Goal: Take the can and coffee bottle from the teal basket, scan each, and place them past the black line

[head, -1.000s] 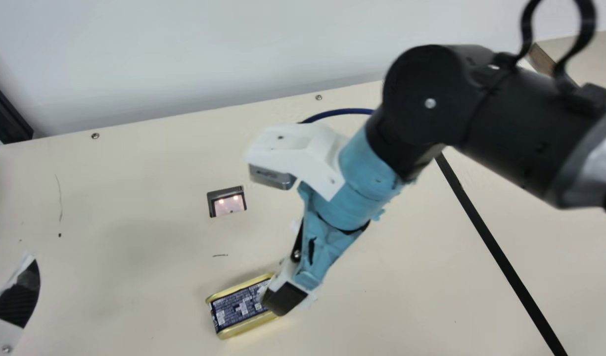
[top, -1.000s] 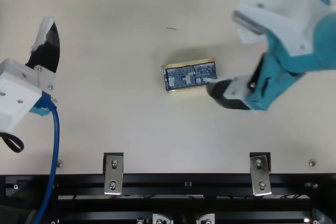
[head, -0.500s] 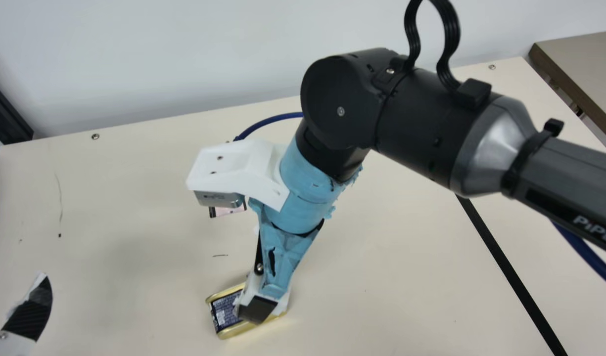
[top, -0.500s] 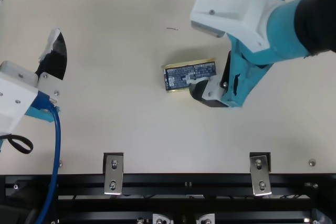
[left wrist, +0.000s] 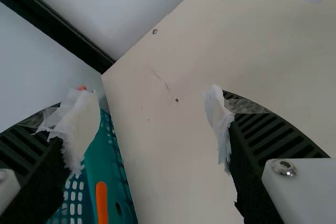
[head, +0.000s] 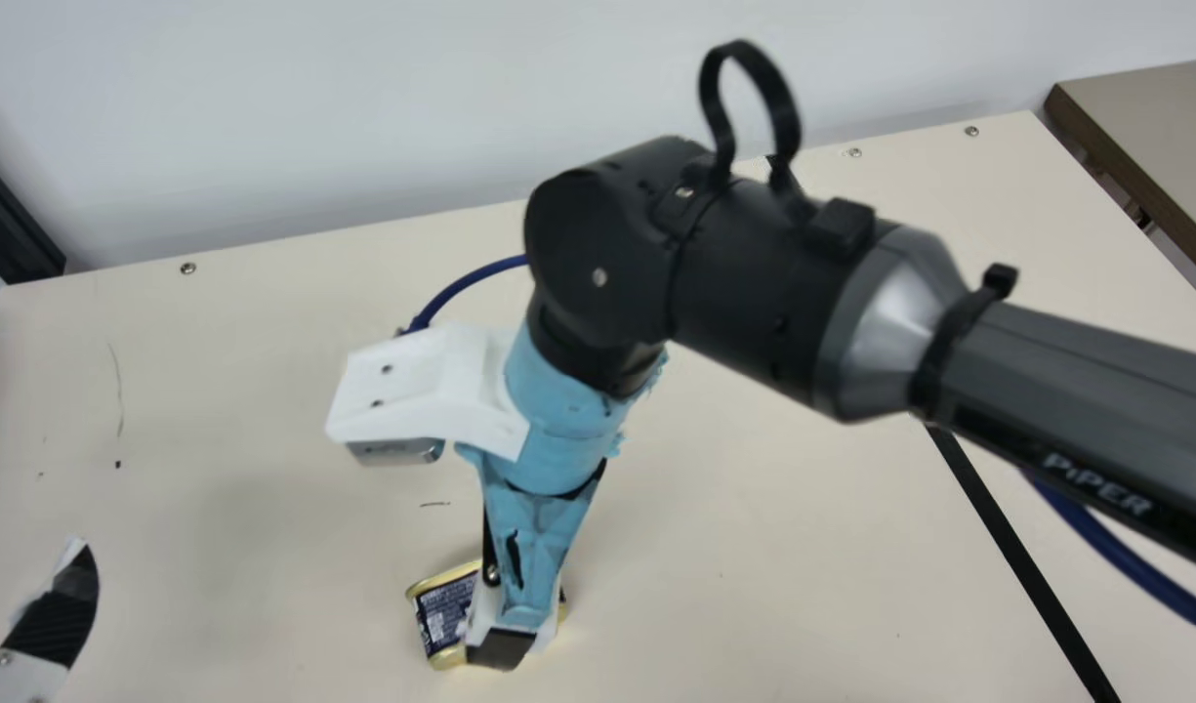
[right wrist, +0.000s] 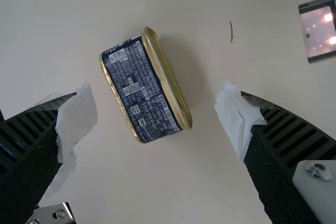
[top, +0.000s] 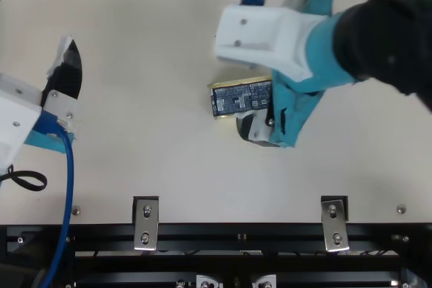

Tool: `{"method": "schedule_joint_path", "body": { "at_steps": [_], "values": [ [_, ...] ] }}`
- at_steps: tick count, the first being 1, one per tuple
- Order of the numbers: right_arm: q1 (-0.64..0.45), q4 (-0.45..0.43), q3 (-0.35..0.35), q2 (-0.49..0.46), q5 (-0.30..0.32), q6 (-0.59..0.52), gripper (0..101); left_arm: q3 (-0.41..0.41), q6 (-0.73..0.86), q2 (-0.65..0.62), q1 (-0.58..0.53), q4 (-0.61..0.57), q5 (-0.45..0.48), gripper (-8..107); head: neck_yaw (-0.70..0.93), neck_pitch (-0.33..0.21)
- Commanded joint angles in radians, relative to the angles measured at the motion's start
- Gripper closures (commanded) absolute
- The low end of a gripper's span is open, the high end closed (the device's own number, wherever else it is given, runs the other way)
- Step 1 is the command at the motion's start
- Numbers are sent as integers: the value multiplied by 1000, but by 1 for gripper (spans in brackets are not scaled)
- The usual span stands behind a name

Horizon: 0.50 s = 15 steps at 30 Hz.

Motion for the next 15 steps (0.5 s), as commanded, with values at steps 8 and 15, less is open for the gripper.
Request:
{"method": "schedule_joint_path", "body": {
  "at_steps": [8,15],
  "values": [
    [83,-69,-34,93,-17,-81,0,11,-247,-24,56,116,59,9,-9,0],
    [106,-107,-18,139,-22,-127,0,30,-323,-54,46,162,59,9,-9,0]
  ]
}}
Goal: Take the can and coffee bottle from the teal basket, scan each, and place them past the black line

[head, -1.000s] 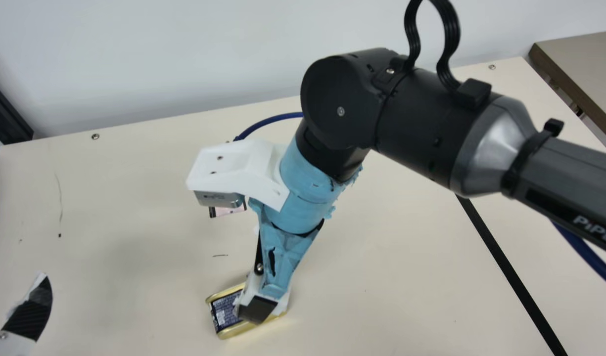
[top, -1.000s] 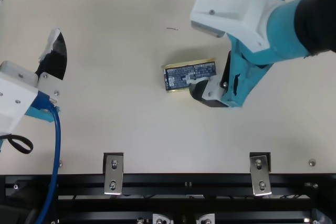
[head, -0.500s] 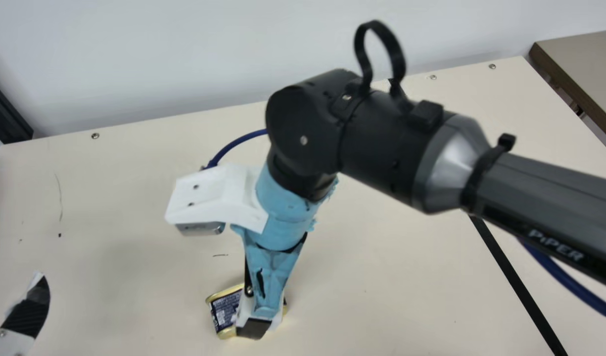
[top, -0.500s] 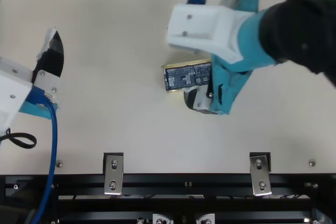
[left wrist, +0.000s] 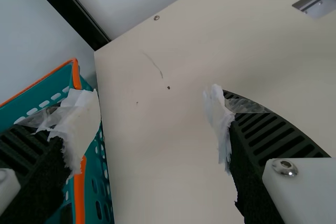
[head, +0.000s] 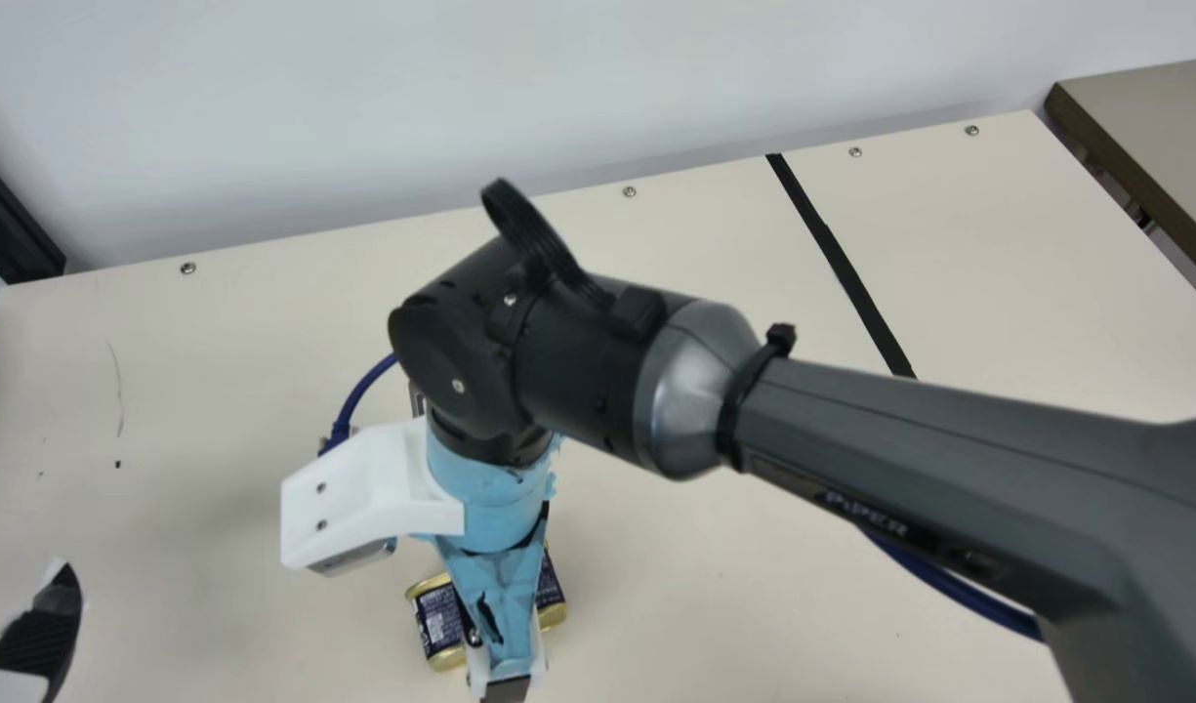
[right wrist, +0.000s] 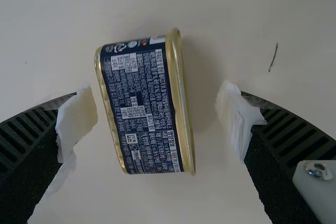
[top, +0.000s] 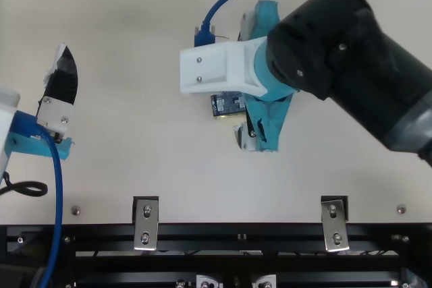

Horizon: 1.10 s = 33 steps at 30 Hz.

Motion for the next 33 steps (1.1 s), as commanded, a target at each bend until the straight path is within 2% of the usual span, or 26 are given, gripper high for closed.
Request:
{"method": "schedule_joint_path", "body": {
  "at_steps": [1,2,3,4,12,25,33],
  "values": [
    [5,-15,7,9,-4,-4,0,0,0,0,0,0,0,9,-9,0],
    [8,-23,9,15,-6,-6,0,0,-8,0,0,0,-2,9,-9,0],
    [10,-30,12,20,-10,-8,59,0,-11,0,0,0,1,9,-9,0],
    [13,-36,15,25,-14,-10,101,0,-11,0,0,0,-1,9,-9,0],
    [4,-38,33,23,-29,15,101,0,-11,0,0,0,1,9,-9,0],
    [-135,-72,70,-148,-18,140,101,0,-11,0,0,0,1,9,-26,0],
    [-302,-130,177,-264,-22,251,101,0,-11,0,0,2,1,9,-170,-1]
  ]
}}
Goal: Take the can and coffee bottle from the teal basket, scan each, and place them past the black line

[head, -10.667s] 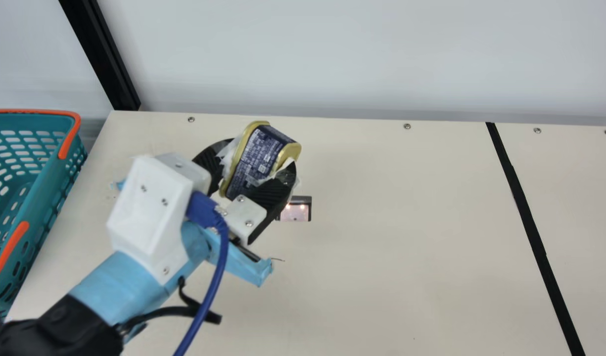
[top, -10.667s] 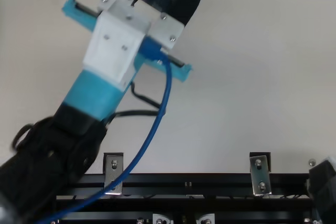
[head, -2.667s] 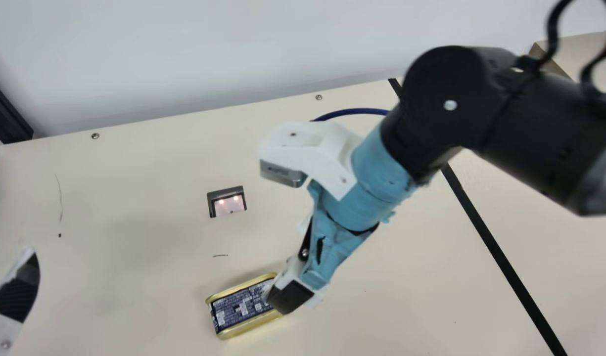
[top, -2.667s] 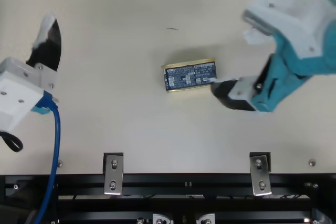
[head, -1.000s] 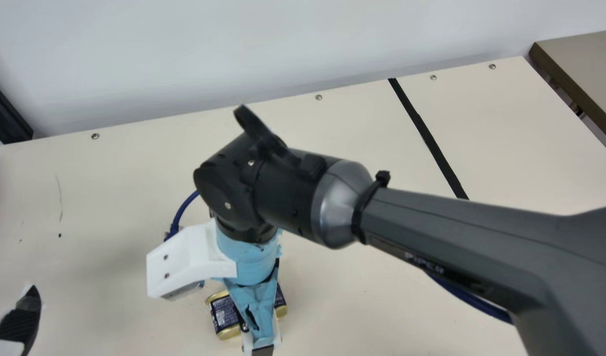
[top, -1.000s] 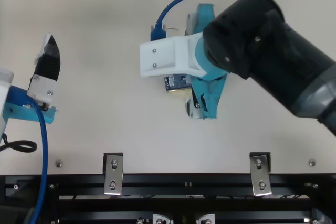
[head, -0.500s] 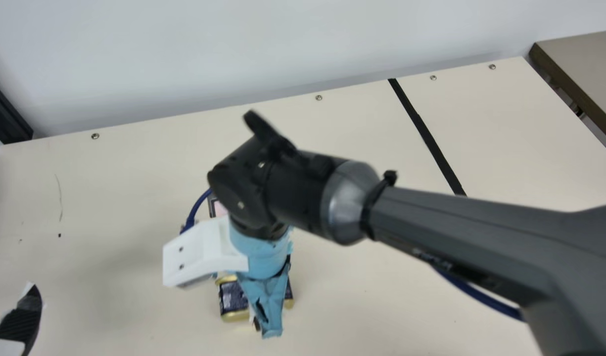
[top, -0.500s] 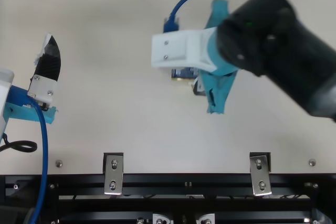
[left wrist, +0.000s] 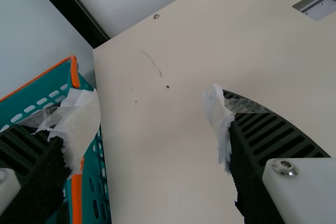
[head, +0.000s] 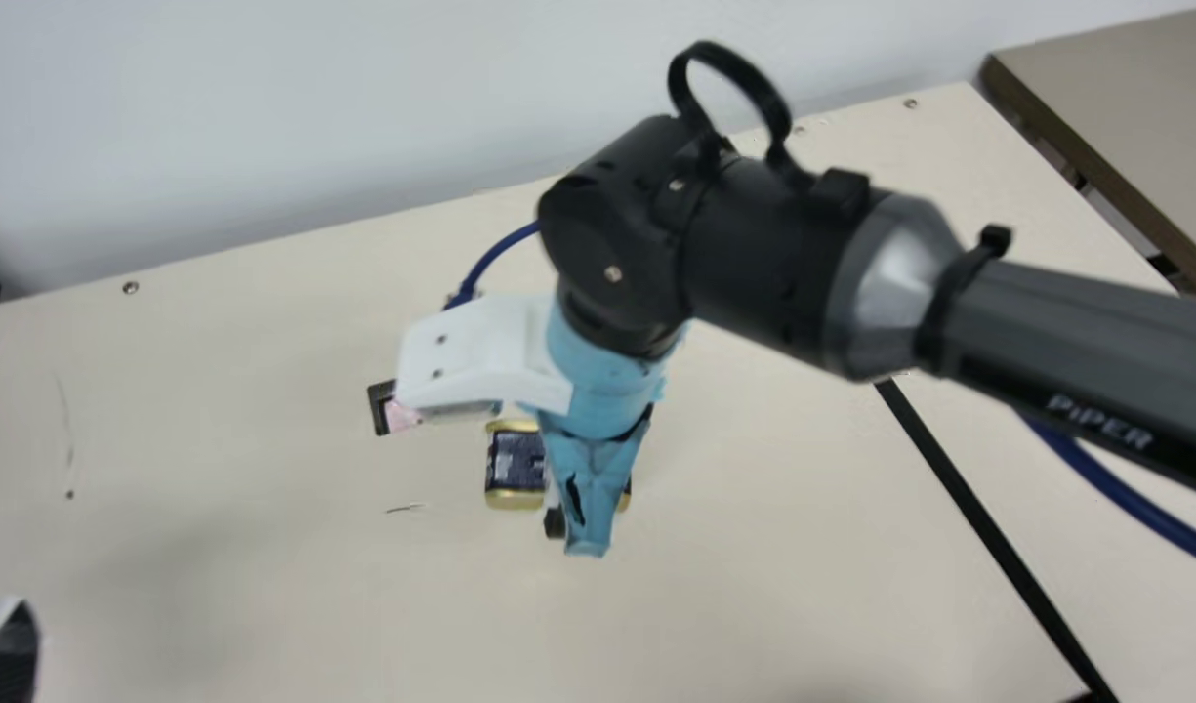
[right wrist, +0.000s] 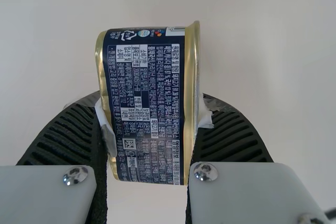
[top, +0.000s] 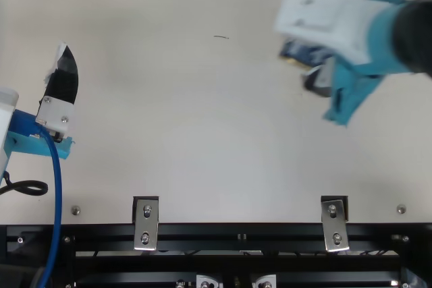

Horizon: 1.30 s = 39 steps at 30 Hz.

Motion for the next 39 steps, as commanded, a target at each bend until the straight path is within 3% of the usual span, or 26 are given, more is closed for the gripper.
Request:
{"method": "schedule_joint_path", "body": {
  "at_steps": [1,13,21,27,32,39],
  "values": [
    [-74,-8,46,-41,-5,26,101,0,0,0,0,0,0,9,-49,-8],
    [-498,-46,278,-263,5,31,101,0,0,0,0,0,0,9,-316,-46],
    [-860,-100,381,-360,-1,-18,101,0,0,0,0,0,0,9,-316,-46],
    [-1104,-128,410,-340,-55,-107,101,0,0,0,0,0,0,9,-316,-46],
    [-1276,-124,397,-286,-135,-183,101,0,0,0,0,0,0,9,-316,-46],
    [-1440,-8,346,-175,-243,-312,101,0,0,0,0,0,0,9,-316,-46]
  ]
}}
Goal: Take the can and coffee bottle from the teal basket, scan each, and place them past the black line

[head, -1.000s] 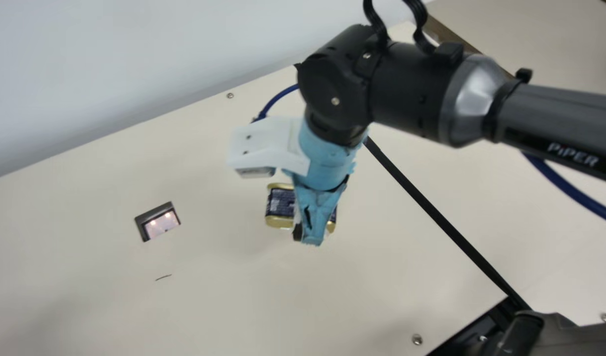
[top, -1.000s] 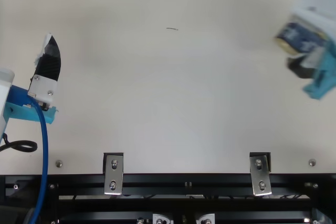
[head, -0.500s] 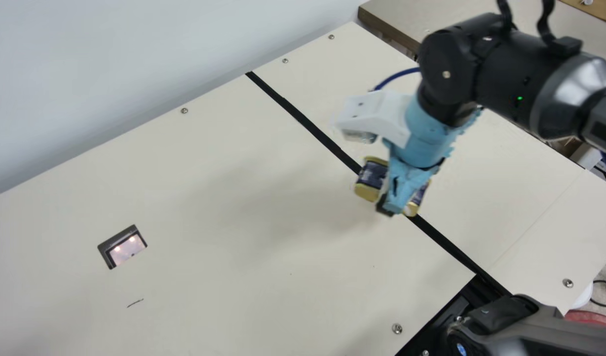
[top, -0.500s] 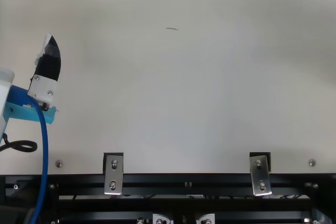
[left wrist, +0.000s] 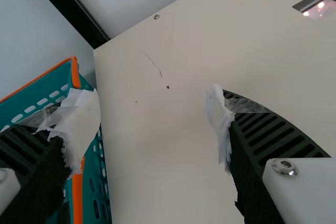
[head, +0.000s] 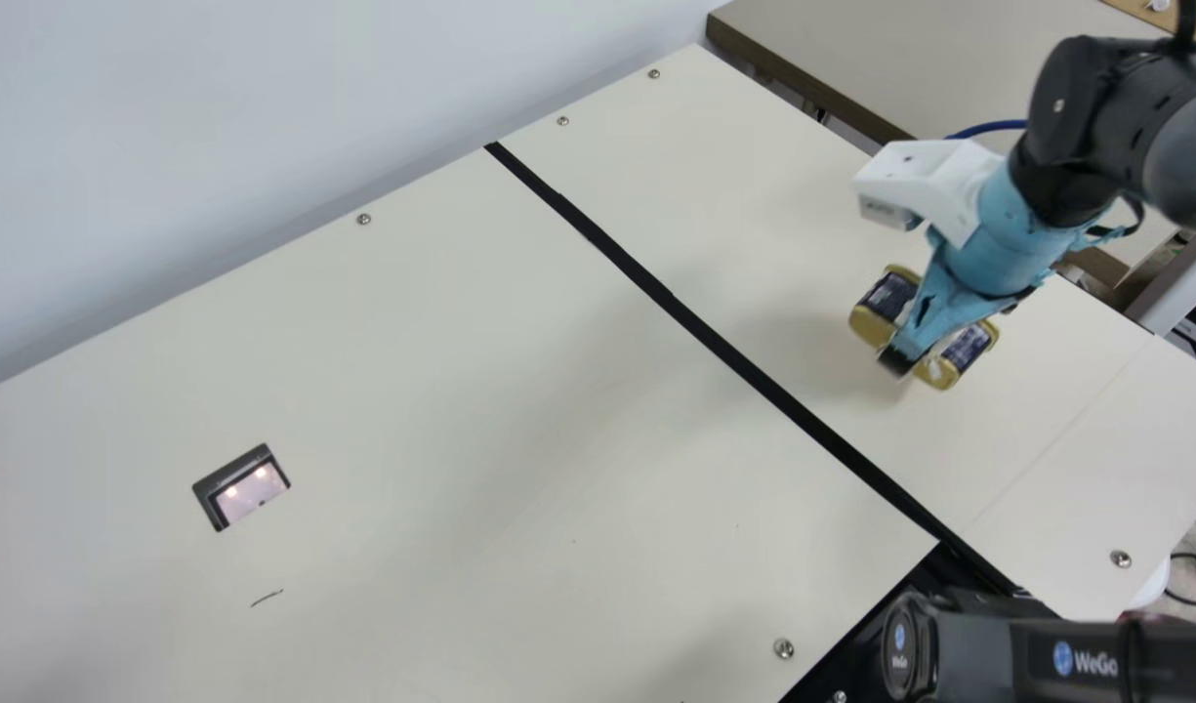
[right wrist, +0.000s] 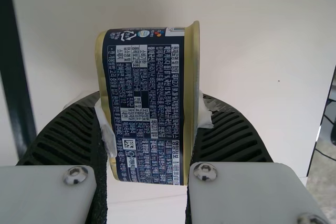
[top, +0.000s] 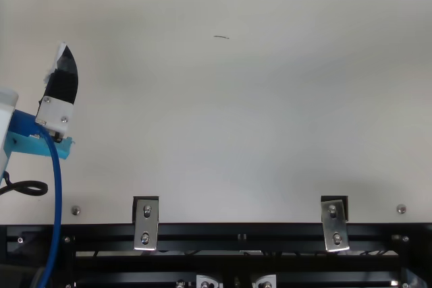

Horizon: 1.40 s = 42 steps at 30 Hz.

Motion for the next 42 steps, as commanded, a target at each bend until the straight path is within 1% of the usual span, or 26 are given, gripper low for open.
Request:
{"method": "schedule_joint_path", "body": {
  "at_steps": [1,5,9,10,11,12,15,19,21,23,25,27,33,37,42],
  "values": [
    [-73,66,-16,49,-33,-61,101,0,0,0,0,0,0,9,-14,-30],
    [-108,132,-38,116,-54,-126,101,0,0,0,0,0,0,9,-14,-30],
    [-120,149,-47,163,-61,-157,101,0,0,0,0,0,0,9,-14,-30],
    [-120,150,-48,172,-63,-159,95,0,0,0,0,0,0,9,-14,-30],
    [-119,148,-49,177,-66,-158,13,0,0,0,0,0,0,9,-14,-30],
    [-116,140,-51,179,-69,-154,0,0,0,0,0,0,0,9,-14,-30],
    [-99,101,-54,149,-73,-129,0,0,0,0,0,0,0,9,-14,-30],
    [-58,62,-48,48,-66,-105,0,0,0,0,0,0,0,9,-14,-30],
    [-33,62,-41,-14,-52,-105,0,0,0,0,0,0,0,9,-14,-30],
    [-8,81,-34,-77,-31,-112,0,0,0,0,0,0,0,9,-14,-30],
    [16,124,-26,-137,-2,-129,0,0,0,0,0,0,0,9,-14,-30],
    [38,186,-18,-193,33,-152,0,0,0,0,0,0,0,9,-14,-30],
    [92,413,2,-333,157,-212,0,0,0,0,0,0,0,9,-14,-30],
    [126,561,19,-389,241,-226,0,0,0,0,0,0,0,9,-14,-30],
    [174,713,44,-425,327,-220,0,0,0,0,0,0,0,9,-14,-30]
  ]
}}
